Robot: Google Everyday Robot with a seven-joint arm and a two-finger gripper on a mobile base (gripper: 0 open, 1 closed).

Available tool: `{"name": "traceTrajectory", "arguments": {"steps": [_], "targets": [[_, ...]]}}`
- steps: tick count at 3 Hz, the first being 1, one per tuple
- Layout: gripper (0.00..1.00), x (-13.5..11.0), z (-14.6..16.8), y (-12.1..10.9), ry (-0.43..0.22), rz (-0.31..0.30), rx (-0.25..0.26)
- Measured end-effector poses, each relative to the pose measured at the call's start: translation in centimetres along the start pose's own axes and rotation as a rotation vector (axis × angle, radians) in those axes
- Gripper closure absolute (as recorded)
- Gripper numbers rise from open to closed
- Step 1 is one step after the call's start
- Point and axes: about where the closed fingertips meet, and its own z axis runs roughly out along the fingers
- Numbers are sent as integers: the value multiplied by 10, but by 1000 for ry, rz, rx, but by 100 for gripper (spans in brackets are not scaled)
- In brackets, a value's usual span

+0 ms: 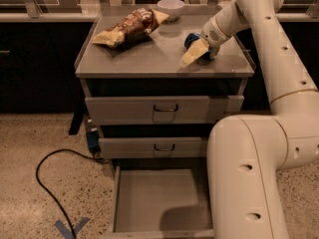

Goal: Place pepsi can into bottom drawer

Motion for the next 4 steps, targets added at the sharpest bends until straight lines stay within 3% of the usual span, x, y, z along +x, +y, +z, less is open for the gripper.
{"name": "traceTrajectory", "arguments": {"steps": [4], "targets": [[88, 0, 0, 0, 0, 0, 0]]}}
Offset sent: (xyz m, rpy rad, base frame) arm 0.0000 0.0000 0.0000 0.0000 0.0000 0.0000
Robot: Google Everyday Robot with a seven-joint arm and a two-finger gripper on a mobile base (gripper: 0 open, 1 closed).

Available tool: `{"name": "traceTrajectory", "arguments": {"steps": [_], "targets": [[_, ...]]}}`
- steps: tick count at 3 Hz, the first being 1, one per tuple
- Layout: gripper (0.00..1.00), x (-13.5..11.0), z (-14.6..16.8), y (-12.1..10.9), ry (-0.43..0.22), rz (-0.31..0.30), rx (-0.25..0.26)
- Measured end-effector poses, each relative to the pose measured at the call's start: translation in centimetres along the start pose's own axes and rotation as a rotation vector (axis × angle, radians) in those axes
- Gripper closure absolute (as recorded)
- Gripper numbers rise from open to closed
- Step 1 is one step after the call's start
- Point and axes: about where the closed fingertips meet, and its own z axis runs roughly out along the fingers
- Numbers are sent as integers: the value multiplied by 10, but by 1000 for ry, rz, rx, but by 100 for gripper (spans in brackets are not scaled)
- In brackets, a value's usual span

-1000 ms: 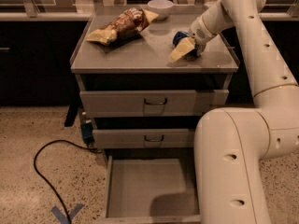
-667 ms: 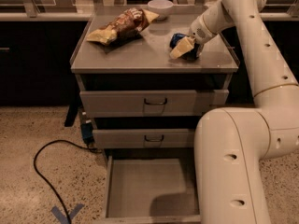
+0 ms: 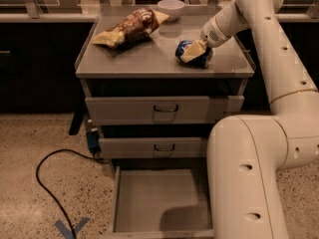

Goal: Place pepsi can into bottom drawer

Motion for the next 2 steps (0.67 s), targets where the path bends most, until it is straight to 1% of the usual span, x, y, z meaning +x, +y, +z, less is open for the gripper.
{"name": "traceTrajectory", "arguments": {"steps": [1, 2], "targets": [[100, -1, -2, 0, 0, 0, 0], [100, -7, -28, 22, -57, -7, -69]]}}
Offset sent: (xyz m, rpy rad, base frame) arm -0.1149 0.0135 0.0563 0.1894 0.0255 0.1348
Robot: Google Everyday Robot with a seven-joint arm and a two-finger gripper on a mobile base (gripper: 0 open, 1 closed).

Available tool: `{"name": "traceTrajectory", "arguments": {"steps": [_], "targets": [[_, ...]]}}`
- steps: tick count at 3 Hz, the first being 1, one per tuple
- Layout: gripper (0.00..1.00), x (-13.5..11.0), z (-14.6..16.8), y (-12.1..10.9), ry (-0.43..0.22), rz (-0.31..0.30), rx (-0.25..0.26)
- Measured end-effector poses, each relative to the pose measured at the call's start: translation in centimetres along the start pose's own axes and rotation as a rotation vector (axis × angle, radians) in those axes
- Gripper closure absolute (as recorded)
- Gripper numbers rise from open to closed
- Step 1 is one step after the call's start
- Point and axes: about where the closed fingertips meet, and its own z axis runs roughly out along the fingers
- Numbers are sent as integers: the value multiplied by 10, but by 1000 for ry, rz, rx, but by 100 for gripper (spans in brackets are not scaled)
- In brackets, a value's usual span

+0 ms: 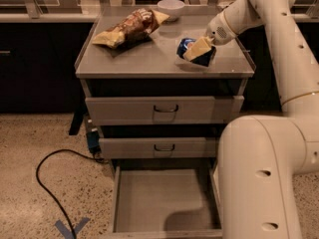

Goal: Place pepsi can into bottom drawer

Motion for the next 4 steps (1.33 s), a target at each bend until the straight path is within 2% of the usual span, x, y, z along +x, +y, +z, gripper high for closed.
{"name": "traceTrajectory", "arguments": {"steps": [1, 2, 3, 4], "targets": [[100, -11, -25, 39, -50, -23, -90], [100, -13, -34, 79, -80, -35, -177], [100, -7, -25, 123, -87, -38, -281], [100, -7, -25, 123, -87, -38, -280]]}}
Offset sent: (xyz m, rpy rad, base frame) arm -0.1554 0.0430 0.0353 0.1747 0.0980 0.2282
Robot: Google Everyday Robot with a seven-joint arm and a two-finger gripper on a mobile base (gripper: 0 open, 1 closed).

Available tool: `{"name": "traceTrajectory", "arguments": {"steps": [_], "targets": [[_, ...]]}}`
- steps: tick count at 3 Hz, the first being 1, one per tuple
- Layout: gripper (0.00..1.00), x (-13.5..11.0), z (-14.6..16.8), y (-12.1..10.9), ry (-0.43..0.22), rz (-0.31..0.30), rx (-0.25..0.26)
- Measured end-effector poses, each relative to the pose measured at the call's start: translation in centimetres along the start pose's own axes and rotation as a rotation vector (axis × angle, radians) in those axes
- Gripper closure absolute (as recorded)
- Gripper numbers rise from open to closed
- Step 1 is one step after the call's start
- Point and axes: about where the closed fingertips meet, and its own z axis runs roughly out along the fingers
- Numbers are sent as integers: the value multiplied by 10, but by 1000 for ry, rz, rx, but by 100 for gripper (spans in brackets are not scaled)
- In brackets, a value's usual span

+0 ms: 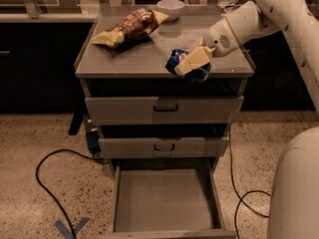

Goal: Place pepsi can into bottom drawer

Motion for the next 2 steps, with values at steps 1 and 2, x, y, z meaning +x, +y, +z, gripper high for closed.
{"name": "traceTrajectory", "arguments": {"steps": [1, 2], "targets": [[100, 7, 1, 6, 7, 11, 37], [100, 12, -27, 26, -20, 22, 181]]}}
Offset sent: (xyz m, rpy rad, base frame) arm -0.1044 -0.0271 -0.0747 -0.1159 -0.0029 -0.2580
